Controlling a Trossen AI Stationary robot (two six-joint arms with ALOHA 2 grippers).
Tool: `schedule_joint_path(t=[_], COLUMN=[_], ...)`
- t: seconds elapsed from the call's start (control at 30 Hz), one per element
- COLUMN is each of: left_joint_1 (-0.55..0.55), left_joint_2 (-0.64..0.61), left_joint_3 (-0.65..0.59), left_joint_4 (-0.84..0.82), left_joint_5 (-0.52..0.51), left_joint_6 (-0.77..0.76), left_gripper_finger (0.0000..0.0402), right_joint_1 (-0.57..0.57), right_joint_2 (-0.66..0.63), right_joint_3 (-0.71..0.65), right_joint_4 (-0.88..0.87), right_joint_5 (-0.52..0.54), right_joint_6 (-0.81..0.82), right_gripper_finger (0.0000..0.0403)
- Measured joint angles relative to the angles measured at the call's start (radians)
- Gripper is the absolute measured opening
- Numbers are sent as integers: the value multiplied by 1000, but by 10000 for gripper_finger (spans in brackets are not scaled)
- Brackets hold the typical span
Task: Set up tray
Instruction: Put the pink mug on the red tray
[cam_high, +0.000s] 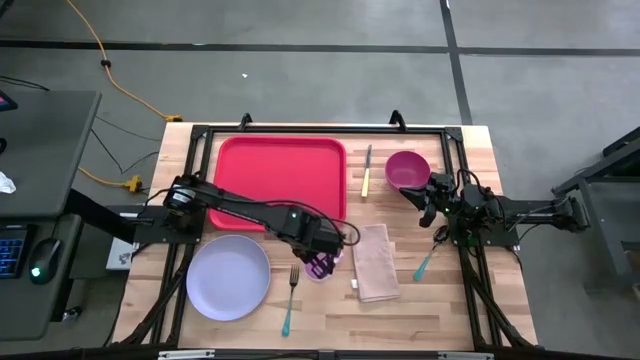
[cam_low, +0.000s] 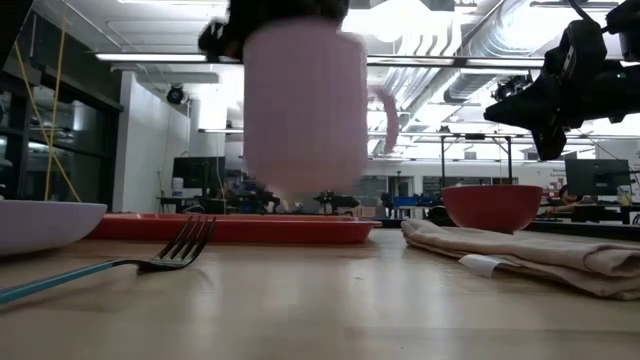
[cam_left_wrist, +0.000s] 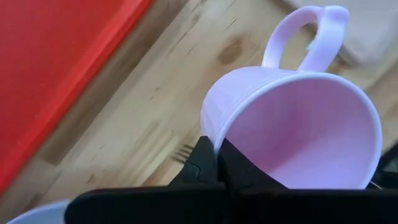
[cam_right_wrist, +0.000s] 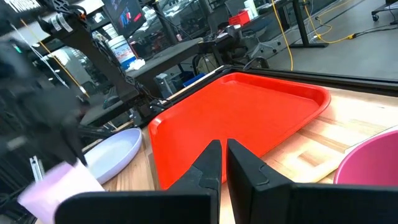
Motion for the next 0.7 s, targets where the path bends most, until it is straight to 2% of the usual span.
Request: schedule_joint_path(t=[0.23, 0.3, 0.47, 0.7], left_joint_1=[0, 0, 6, 16], left_joint_2=[-1, -1, -41, -75], left_joint_3=[280, 340, 411, 411], left_joint_4=[-311, -349, -341, -340], left_joint_5=[-59, -79, -89, -113], left_joint_6=[1, -6, 6, -9], left_gripper_finger=[12, 12, 12, 12], right_joint_1=[0, 0, 0, 0], right_joint_2=[0, 0, -1, 7], right_joint_3=[0, 0, 0, 0], right_joint_4=[0, 0, 1, 4], right_joint_5=[0, 0, 0, 3], right_joint_6=[0, 0, 0, 0], right_gripper_finger=[0, 0, 0, 0])
